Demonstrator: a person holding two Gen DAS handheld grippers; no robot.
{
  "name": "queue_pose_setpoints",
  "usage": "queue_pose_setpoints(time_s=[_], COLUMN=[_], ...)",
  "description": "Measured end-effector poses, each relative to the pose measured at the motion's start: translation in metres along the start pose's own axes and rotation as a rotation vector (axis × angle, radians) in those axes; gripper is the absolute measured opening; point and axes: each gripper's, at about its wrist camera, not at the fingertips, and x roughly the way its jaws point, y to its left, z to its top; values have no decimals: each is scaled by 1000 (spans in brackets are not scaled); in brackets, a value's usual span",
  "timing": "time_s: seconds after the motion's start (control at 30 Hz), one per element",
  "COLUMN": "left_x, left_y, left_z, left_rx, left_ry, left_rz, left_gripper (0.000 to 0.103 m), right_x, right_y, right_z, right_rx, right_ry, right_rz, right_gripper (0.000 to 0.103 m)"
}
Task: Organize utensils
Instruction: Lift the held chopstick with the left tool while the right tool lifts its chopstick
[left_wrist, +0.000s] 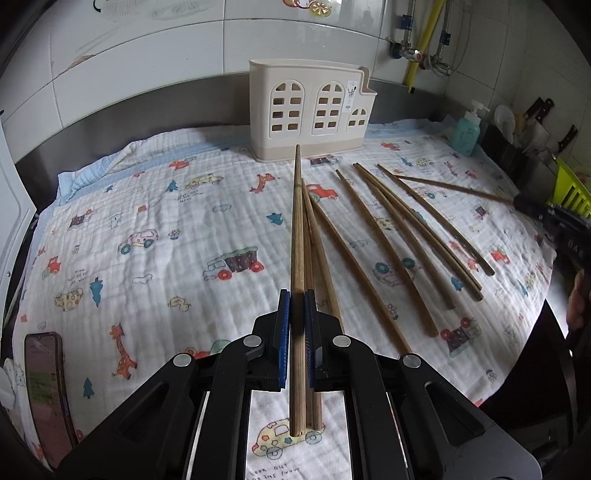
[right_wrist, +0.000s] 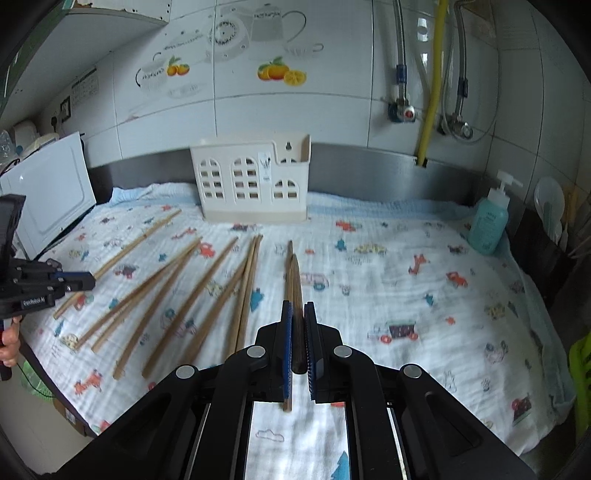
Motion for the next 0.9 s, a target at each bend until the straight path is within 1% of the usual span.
queue_pose_setpoints(time_s=[0.13,0.3,0.5,0.67,0.77,0.9], left_x=[6,10,28,31,33,29], left_y=[5,7,10,12,10,10], left_z=[-5,-8,-15,-20,-22,-18], left_rx=[-13,-9,-9,-18,4,-13], left_ry=[28,52,99,109,121,110], left_rz=[10,16,31,31,42,56], left_gripper=[6,6,6,6,7,6], right_x=[-4,-1,-1,-3,-5,-7], right_y=[5,7,6,4,3,4], right_z=[6,3,2,4,6,12], right_rx=[-7,-7,7,8,7,4], right_ry=[-21,-11,-12,-20,-28,-43], right_rz=[6,10,11,10,11,13], right_gripper=[7,7,7,7,7,7])
